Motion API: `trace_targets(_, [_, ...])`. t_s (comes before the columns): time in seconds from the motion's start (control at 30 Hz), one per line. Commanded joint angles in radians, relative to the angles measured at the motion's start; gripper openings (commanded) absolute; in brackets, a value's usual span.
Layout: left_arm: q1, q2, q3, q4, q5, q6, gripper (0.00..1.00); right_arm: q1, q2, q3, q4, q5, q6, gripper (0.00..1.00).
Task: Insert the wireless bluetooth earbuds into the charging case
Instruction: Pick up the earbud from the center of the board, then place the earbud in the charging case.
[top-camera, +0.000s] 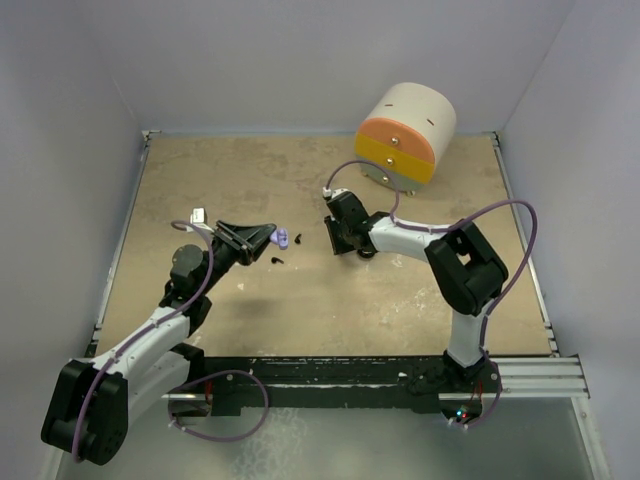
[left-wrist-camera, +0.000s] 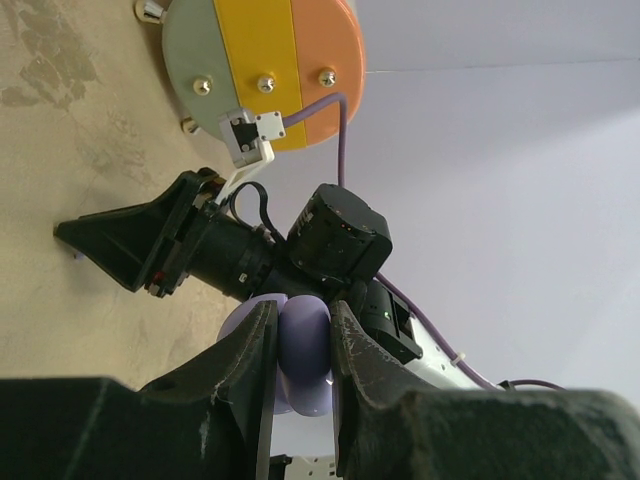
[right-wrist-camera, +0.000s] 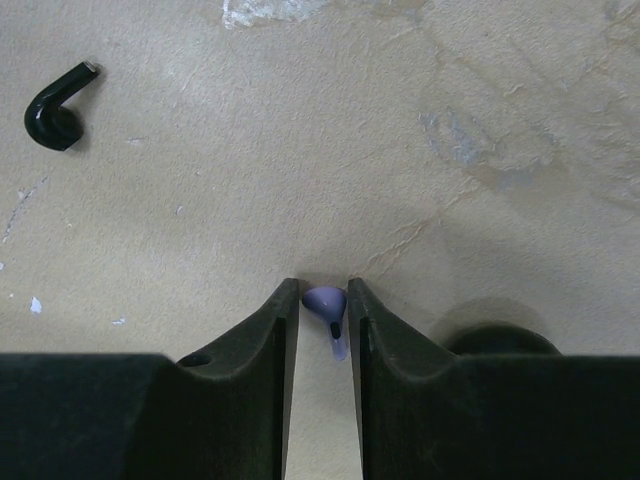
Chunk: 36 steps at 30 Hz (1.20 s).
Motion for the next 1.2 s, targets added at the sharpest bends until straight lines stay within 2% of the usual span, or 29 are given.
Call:
trace_targets(0.0, [0.010, -0.005, -0.002, 0.066, -0.003, -0.007, 0.00, 0.010, 0.041, 0.007, -0.102, 0.032, 0.022, 0.28])
trace_targets(0.13, [0.011, -0.003, -0.003, 0.067, -0.003, -0.009, 0.00, 0.011, 0.040, 0.014, -0.113, 0.042, 0.026, 0.23])
trace_targets(0.27, [0.011, 0.000, 0.000, 0.066, -0.002, -0.007, 0.00, 0.012, 0.031, 0.026, -0.120, 0.054, 0.028, 0.08])
trace_targets(0.4, [0.010, 0.001, 0.007, 0.061, -0.002, -0.006, 0.00, 0.010, -0.033, 0.028, -0.080, 0.032, 0.024, 0.00])
trace_targets(0.53, [0.010, 0.014, 0.020, 0.053, -0.002, 0.000, 0.00, 0.011, -0.162, -0.003, 0.076, -0.060, -0.009, 0.00])
trace_targets(0.77, [0.008, 0.073, 0.080, 0.048, 0.001, 0.010, 0.00, 0.011, -0.351, -0.051, 0.288, -0.093, -0.033, 0.00])
trace_targets(0.8, [0.004, 0.106, 0.103, 0.046, 0.001, 0.010, 0.00, 0.011, -0.426, -0.092, 0.385, -0.092, -0.069, 0.00])
trace_targets(0.93, [-0.018, 0.175, 0.133, 0.086, -0.007, -0.016, 0.00, 0.011, -0.531, -0.166, 0.554, -0.151, -0.085, 0.00])
trace_targets(1.17, [-0.087, 0.321, 0.222, 0.173, -0.022, -0.066, 0.00, 0.012, -0.564, -0.184, 0.622, -0.232, -0.114, 0.00])
